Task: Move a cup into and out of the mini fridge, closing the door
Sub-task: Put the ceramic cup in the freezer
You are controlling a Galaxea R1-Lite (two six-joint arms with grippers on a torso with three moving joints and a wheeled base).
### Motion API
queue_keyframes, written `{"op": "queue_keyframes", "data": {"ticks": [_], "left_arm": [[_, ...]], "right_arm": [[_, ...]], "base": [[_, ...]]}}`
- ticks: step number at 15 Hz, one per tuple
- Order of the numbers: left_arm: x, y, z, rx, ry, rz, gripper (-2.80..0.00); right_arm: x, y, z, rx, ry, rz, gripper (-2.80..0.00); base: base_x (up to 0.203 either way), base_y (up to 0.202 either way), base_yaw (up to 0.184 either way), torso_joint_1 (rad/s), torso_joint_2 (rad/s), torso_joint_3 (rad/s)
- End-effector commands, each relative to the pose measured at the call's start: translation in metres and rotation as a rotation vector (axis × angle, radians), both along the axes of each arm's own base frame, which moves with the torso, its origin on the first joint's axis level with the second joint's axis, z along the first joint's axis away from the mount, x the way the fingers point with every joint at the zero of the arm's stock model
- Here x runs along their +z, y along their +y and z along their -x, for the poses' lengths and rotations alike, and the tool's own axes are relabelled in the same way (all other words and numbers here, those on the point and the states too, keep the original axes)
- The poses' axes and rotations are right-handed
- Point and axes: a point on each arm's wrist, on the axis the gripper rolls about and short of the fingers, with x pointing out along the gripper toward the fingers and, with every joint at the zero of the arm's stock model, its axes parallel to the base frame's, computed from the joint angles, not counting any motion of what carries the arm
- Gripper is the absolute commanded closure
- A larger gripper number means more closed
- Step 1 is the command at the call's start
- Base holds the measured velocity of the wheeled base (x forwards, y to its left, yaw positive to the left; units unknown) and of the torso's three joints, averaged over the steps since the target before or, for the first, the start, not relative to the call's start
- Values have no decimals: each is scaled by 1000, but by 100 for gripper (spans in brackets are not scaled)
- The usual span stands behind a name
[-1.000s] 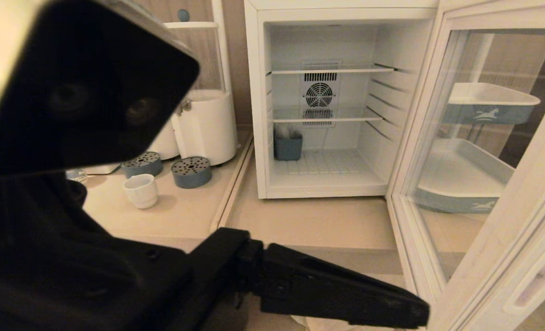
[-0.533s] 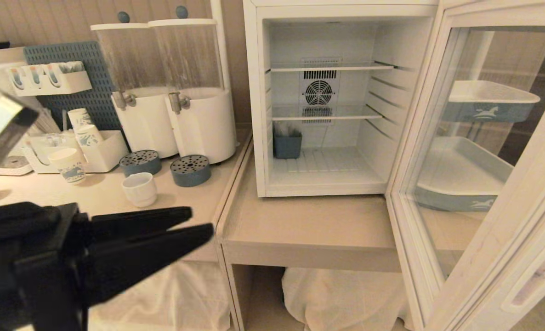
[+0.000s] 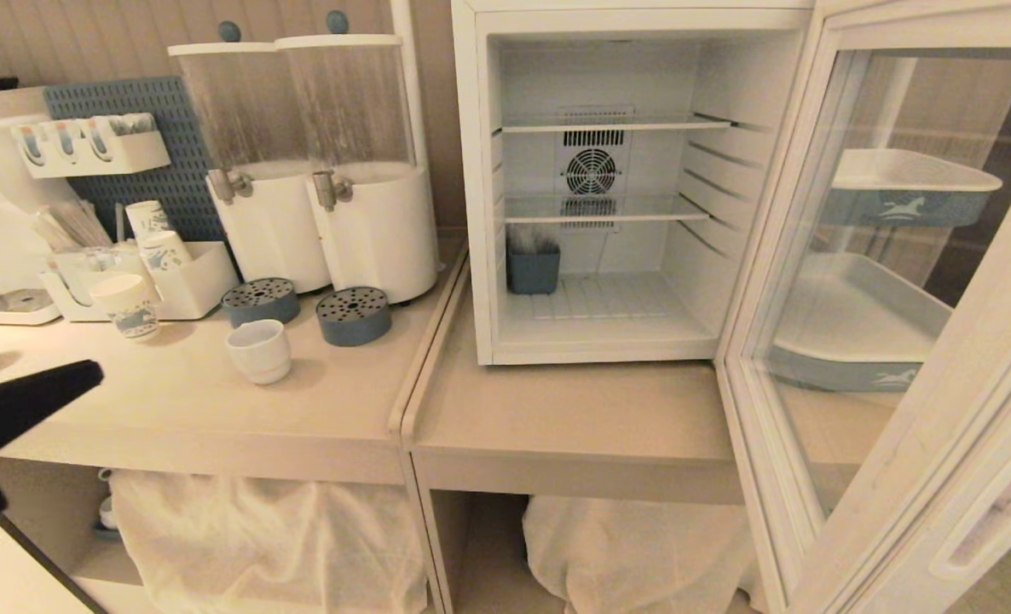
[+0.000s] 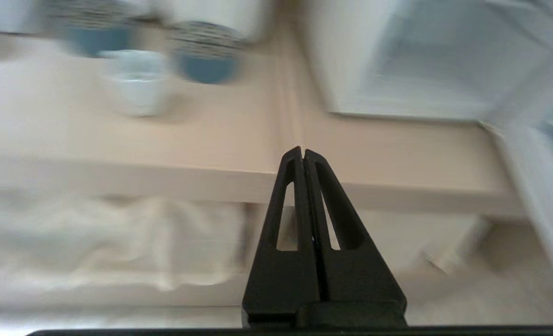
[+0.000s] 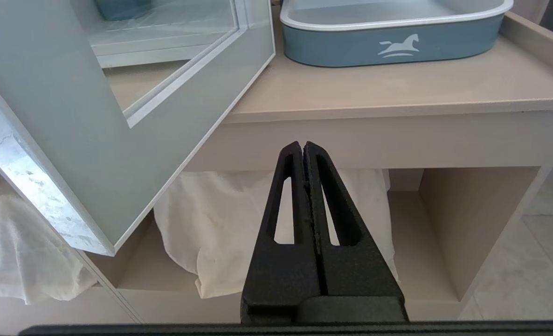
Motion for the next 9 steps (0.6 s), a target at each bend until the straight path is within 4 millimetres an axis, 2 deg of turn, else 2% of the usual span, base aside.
{"op": "queue_keyframes", "data": {"ticks": [1, 3, 5, 7, 9], "left_arm": [[5, 19, 19, 103, -56, 26, 0], [2, 33, 40, 186, -68, 21, 0], [-9, 50, 84, 268, -126, 40, 0], [-32, 54, 120, 332, -135, 32, 0], [-61, 45, 145, 361, -98, 27, 0]], "right_arm": [[0, 0, 0, 1, 1, 0, 0], [0, 0, 0, 0, 2, 0, 0], [0, 0, 0, 1, 2, 0, 0], [0, 0, 0, 1, 2, 0, 0], [0, 0, 0, 1, 2, 0, 0]], "base": [[0, 0, 0, 0, 0, 0], [0, 0, 0, 0, 0, 0], [0, 0, 0, 0, 0, 0], [0, 0, 0, 0, 0, 0], [0, 0, 0, 0, 0, 0]]}}
